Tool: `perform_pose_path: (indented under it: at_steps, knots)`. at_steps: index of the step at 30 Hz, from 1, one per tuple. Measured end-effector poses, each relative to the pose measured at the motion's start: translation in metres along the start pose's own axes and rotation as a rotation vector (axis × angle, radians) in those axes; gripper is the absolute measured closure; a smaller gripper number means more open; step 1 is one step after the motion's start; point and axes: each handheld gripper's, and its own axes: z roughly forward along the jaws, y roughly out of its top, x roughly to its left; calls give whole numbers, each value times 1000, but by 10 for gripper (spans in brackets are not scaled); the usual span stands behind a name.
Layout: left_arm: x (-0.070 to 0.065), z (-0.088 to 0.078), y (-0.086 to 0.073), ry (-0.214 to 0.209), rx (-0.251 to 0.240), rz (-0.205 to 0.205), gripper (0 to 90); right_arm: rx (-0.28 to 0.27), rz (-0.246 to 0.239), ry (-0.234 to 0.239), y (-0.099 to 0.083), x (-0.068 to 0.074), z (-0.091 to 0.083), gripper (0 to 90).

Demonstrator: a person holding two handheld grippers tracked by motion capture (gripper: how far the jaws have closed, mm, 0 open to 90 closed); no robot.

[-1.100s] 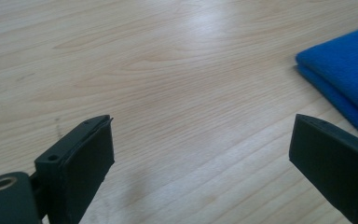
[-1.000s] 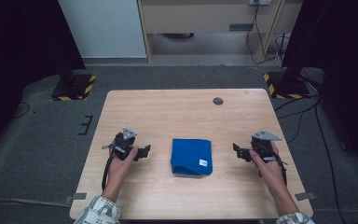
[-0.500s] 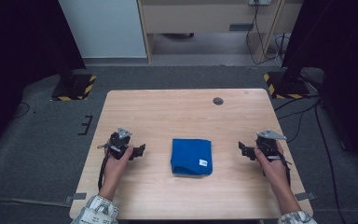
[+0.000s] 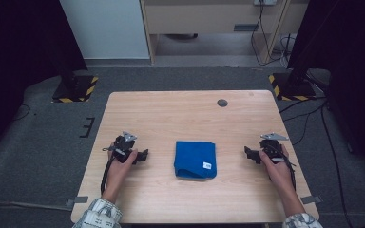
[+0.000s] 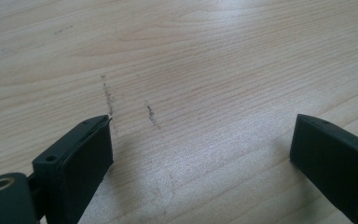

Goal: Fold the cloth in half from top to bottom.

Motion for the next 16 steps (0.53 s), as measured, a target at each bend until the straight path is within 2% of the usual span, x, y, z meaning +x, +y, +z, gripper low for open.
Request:
perform_pose_path:
  at_steps: [2, 4, 6, 10, 16]
  knots:
    - [0, 0, 0, -2, -1, -1, 44, 32, -8, 4, -1, 1, 3, 62]
    - [1, 3, -3, -22, -14, -29, 32, 39, -31, -1, -1, 4, 4, 56]
    - [1, 3, -3, -24, -12, -32, 18, 48, -52, -9, -1, 7, 5, 54]
    - [1, 3, -2, -24, -10, -32, 11, 52, -88, 32, -1, 15, 4, 52]
    - [0, 4, -2, -23, -8, -35, 0, 56, -89, 39, -1, 17, 4, 47]
